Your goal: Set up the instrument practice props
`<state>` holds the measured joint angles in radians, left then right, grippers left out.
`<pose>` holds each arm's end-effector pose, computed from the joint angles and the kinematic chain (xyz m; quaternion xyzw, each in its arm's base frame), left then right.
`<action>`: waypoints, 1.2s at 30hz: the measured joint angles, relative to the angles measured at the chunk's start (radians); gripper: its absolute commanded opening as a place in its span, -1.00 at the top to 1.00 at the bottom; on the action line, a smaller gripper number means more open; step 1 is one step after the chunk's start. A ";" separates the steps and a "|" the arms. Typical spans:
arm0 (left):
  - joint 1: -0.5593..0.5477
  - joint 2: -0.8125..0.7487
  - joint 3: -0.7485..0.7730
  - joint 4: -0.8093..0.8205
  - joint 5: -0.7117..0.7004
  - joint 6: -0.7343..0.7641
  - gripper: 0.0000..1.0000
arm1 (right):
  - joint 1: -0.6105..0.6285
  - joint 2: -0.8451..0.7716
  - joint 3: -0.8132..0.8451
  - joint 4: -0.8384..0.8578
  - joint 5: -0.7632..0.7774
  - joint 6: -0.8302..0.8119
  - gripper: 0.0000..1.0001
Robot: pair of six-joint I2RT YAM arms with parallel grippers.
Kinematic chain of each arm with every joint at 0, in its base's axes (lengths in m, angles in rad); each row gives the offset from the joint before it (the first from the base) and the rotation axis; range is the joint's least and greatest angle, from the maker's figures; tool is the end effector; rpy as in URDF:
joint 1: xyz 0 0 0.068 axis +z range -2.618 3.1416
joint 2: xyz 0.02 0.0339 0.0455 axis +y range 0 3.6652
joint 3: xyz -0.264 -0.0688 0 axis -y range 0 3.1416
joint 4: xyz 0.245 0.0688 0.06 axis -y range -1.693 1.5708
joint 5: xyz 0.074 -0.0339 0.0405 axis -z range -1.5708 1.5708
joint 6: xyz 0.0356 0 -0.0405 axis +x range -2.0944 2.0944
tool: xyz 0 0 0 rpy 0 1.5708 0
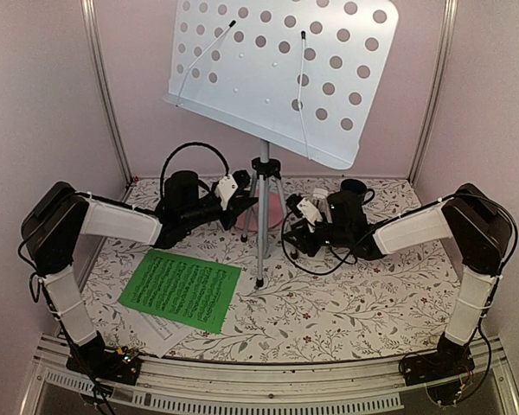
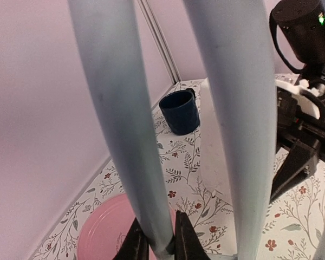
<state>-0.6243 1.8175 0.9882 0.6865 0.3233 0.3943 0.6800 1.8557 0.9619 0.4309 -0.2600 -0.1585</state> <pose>0.3186 -0.2435 0.2140 0.4557 0.5998 -0.1950 0.6281 0.2986 0.2533 0.1651 -0.4056 0.7425 0.2410 0.4756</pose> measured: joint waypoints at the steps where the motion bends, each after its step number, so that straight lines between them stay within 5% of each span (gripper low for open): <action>1: 0.004 0.000 0.005 -0.010 0.006 0.001 1.00 | 0.001 0.001 0.000 0.000 0.010 -0.010 0.52; 6: 0.021 -0.001 0.030 -0.072 0.032 0.010 1.00 | 0.010 0.000 0.000 -0.004 0.030 -0.053 1.00; 29: 0.107 -0.048 0.096 -0.327 0.219 0.117 1.00 | 0.041 -0.069 -0.021 -0.071 0.079 -0.098 1.00; 36: 0.108 -0.002 0.218 -0.481 0.261 0.145 1.00 | 0.040 -0.069 -0.031 -0.071 0.081 -0.077 1.00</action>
<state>-0.5163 1.8156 1.2060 0.2058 0.5838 0.5388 0.7197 1.7870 0.9306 0.3603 -0.1791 -0.2356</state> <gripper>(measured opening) 0.121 0.124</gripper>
